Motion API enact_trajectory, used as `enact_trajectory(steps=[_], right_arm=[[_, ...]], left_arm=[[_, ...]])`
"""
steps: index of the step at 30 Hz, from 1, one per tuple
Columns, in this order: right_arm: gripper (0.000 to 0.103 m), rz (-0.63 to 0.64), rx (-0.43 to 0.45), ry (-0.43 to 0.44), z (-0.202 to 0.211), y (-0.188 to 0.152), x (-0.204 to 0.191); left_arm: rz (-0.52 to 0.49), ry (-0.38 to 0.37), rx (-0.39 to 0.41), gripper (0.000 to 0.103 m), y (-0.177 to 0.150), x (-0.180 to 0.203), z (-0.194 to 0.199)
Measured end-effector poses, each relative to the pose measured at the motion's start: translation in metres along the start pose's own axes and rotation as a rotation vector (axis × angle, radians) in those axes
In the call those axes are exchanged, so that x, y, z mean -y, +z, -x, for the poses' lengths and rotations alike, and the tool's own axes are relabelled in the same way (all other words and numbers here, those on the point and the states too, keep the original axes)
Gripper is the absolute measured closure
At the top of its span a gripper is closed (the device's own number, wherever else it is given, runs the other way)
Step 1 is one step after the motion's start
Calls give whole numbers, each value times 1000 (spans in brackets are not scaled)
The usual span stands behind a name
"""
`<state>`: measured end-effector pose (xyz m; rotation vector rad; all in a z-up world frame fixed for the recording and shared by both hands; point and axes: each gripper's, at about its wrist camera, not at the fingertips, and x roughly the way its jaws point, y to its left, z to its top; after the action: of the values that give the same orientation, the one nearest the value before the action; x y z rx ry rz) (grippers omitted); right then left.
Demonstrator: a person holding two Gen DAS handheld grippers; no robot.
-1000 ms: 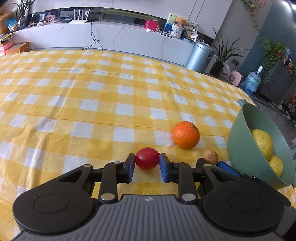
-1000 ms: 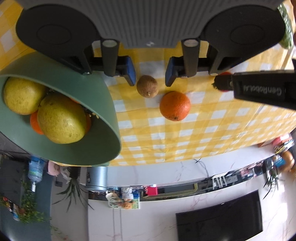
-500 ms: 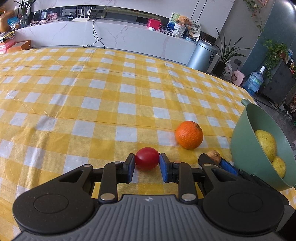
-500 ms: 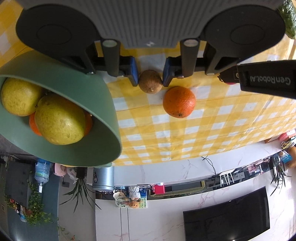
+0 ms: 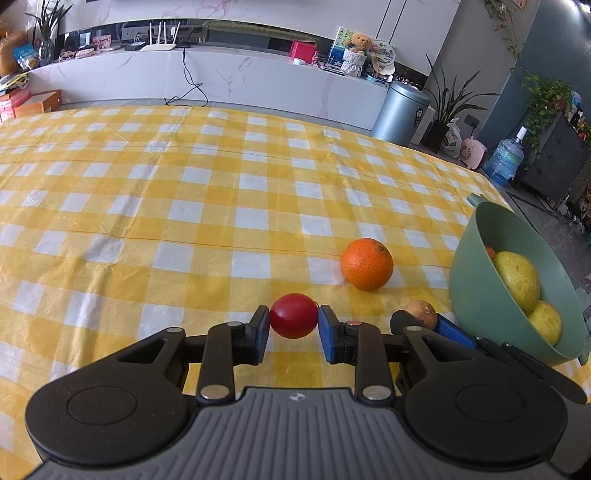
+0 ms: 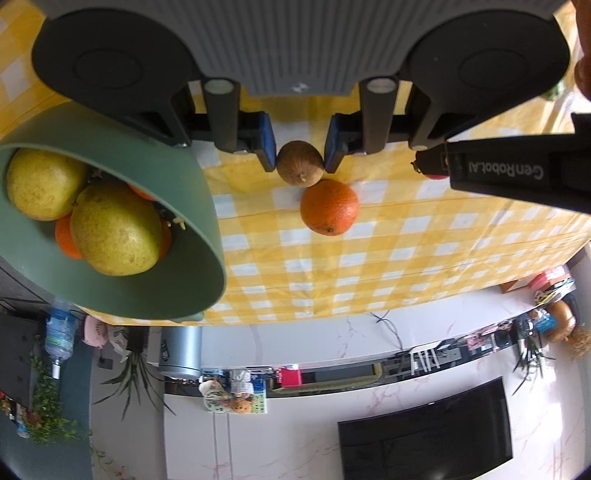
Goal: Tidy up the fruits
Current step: 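Carry the tomato and brown fruit over the green colander with both tools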
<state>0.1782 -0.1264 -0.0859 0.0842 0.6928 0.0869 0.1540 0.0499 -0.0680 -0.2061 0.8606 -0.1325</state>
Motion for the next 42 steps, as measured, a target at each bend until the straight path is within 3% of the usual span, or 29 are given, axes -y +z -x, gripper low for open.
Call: enact_trajectory(steps=[11,20,34,42], right_arm=[[78,102,24,110,50,6,1],[78,172,97,120,102,7,18],[78,173,200,0,151,28,83],[78,217,229,-82,153,39,113]], left_arm=[[-12,-5,23,71,-4,10,30],[-32,-31,52,71,-7,33,56],[-109,-88,78,71,-9,87,77],[-173,-128,84,71,-3,127,70]])
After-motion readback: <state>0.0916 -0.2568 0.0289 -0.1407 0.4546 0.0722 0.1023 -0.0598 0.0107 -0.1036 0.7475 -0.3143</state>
